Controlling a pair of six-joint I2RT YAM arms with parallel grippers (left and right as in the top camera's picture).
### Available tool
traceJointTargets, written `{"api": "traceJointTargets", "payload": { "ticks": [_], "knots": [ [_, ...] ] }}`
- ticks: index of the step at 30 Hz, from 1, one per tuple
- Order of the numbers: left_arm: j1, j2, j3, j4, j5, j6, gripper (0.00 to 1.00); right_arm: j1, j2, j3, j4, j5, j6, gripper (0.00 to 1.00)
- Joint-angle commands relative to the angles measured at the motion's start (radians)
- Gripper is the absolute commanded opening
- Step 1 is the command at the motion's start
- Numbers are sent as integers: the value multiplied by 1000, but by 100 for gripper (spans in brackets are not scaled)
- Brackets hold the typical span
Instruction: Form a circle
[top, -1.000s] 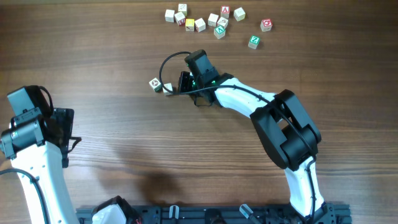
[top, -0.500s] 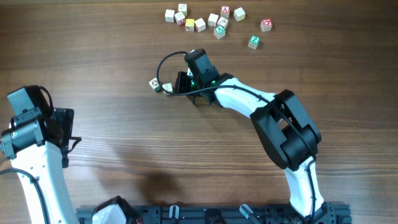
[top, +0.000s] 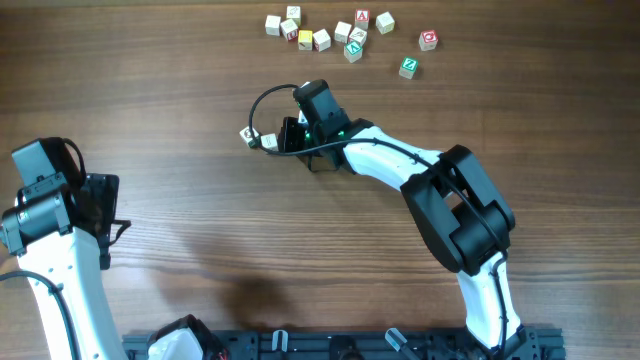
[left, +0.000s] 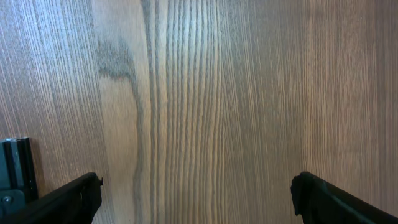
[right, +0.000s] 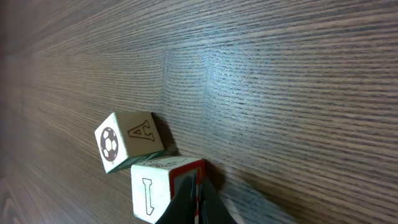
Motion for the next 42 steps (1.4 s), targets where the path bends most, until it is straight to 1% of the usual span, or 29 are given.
{"api": "traceJointTargets", "payload": {
  "ticks": [1, 37, 42],
  "knots": [
    [6, 5, 0, 0, 4, -16, 100, 8, 21, -8, 7, -19, -22, 5],
    [6, 5, 0, 0, 4, -16, 100, 8, 21, -8, 28, -42, -33, 5],
    [6, 5, 0, 0, 4, -16, 100, 4, 21, -8, 16, 5, -33, 5]
  ]
}}
